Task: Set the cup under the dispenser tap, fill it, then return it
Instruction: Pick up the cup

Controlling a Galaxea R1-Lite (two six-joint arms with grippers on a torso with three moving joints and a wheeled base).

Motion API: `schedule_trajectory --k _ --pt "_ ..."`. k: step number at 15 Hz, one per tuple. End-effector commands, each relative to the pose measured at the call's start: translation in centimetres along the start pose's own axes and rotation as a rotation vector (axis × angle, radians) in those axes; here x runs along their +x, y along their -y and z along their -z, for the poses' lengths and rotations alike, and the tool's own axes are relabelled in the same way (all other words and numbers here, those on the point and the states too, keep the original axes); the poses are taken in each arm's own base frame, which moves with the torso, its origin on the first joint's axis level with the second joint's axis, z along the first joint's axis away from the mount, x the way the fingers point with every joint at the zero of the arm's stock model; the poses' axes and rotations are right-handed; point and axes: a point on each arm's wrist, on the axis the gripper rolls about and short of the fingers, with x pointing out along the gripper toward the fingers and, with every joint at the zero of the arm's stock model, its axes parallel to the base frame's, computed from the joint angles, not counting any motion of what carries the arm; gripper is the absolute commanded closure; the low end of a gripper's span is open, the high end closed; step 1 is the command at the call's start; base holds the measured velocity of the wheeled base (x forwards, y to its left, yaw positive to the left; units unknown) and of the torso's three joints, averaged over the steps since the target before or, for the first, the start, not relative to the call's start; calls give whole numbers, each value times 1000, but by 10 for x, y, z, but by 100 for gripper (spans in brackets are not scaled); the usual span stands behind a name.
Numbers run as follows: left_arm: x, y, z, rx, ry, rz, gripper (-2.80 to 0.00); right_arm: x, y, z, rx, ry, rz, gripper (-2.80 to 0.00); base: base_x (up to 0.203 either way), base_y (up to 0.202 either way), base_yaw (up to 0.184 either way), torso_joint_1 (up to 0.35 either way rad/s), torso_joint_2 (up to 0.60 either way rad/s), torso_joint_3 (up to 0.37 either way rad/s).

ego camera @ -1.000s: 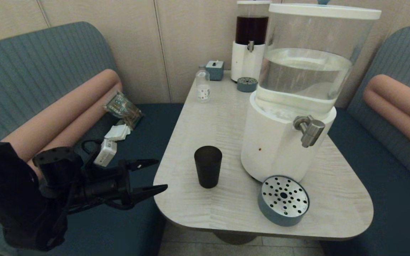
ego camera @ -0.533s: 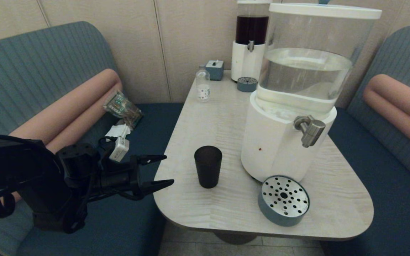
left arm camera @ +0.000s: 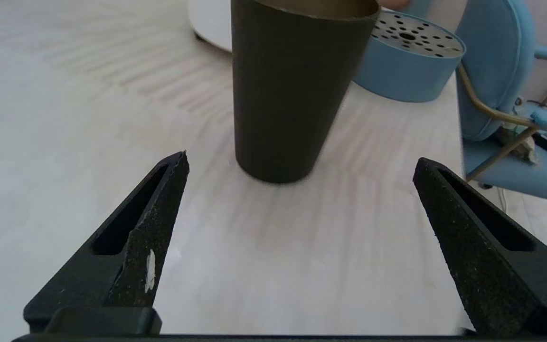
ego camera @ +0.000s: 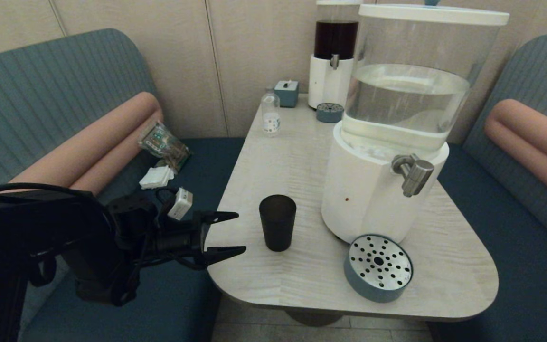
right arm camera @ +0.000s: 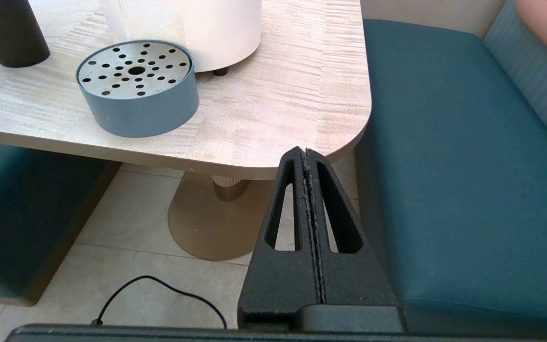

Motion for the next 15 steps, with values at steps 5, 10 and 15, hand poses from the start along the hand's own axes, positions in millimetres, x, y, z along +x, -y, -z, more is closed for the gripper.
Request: schedule_trajectory --k 5,10,15 --pt "22 -23 14 40 21 -7 -280 0 0 0 0 2 -2 0 0 0 0 0 0 0" --pt "36 -23 13 50 33 2 -280 0 0 0 0 3 -2 0 0 0 0 0 0 0" --pt "49 -21 10 49 44 25 -280 0 0 0 0 4 -1 0 0 0 0 0 0 0"
